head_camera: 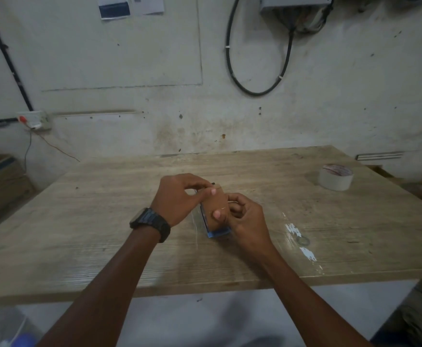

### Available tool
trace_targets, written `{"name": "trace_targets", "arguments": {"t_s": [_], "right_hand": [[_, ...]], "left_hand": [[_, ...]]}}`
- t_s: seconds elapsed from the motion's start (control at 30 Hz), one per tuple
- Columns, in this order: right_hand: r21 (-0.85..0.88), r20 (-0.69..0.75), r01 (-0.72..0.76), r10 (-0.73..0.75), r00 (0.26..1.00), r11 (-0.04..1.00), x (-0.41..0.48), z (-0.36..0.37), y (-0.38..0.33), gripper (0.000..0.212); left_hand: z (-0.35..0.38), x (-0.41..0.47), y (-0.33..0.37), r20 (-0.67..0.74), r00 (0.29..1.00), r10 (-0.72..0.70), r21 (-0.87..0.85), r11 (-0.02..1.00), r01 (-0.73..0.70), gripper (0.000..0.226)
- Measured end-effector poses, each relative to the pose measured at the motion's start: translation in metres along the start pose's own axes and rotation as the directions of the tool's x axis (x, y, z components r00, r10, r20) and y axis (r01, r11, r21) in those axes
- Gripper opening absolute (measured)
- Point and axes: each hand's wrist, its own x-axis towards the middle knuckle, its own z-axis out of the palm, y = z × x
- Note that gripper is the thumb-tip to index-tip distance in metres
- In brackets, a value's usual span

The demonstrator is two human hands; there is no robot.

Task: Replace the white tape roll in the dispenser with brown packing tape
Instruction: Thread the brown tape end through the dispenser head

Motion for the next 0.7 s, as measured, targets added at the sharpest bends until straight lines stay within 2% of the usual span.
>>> {"name": "trace_targets", "arguments": {"t_s": [0.3,0.4,0.53,0.7], "right_hand": [[-0.010,-0.006,0.004,-0.005,1.000,1.000,-0.002,0.000,-0.002,0.033],[-0.011,-0.007,-0.001,0.001,1.000,1.000,-0.001,0.000,-0.002,0.034],[-0.015,-0.016,-0.015,0.014,1.000,1.000,0.000,-0.001,0.001,0.034],[-0.019,-0.022,-0.020,0.020,1.000,1.000,0.001,-0.003,0.002,0.033]], "left_hand": [[-0.002,0.009,0.002,0.045,0.989,0.138,0.132,0.981,-0.143,0.014],[-0.001,0.011,0.003,0.100,0.979,0.176,0.188,0.963,-0.192,0.013],[0.002,0.016,0.007,0.160,0.981,0.108,0.212,0.967,-0.141,0.014],[0.003,0.025,0.008,0.173,0.984,-0.035,0.214,0.977,-0.003,0.017]]}}
